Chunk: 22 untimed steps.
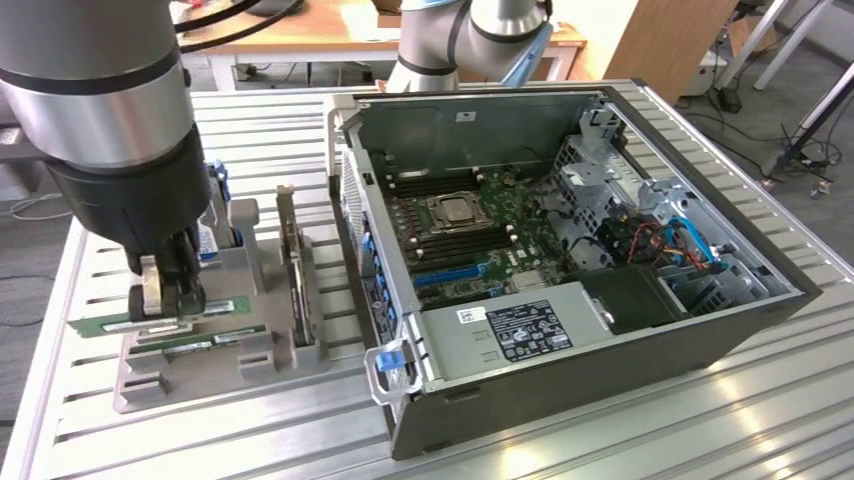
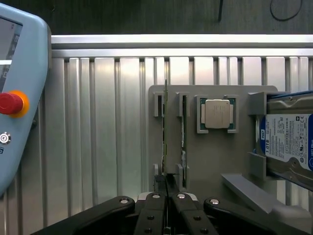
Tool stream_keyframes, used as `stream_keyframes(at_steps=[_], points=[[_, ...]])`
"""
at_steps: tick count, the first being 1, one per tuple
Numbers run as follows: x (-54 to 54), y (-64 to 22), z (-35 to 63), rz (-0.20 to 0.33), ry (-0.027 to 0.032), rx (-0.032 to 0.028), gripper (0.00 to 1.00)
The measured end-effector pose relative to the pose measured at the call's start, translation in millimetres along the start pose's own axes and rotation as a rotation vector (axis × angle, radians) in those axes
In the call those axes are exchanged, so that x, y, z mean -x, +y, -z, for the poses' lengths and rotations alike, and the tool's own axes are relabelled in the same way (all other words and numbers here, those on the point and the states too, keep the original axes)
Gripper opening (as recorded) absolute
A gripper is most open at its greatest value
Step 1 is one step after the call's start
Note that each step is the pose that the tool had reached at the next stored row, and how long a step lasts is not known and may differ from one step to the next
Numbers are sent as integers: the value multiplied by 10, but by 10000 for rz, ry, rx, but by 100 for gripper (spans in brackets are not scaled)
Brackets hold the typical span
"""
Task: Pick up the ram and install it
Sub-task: 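Pick up the ram and move it above insertion slot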
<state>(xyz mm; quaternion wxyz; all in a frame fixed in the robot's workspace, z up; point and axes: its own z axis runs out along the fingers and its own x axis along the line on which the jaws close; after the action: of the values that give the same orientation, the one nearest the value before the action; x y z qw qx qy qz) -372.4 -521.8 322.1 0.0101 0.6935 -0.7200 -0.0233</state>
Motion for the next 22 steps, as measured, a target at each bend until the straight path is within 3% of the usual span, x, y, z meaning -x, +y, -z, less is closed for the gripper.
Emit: stream_keyframes(at_steps=[22], points=[[11,28,616,55,4,6,12]])
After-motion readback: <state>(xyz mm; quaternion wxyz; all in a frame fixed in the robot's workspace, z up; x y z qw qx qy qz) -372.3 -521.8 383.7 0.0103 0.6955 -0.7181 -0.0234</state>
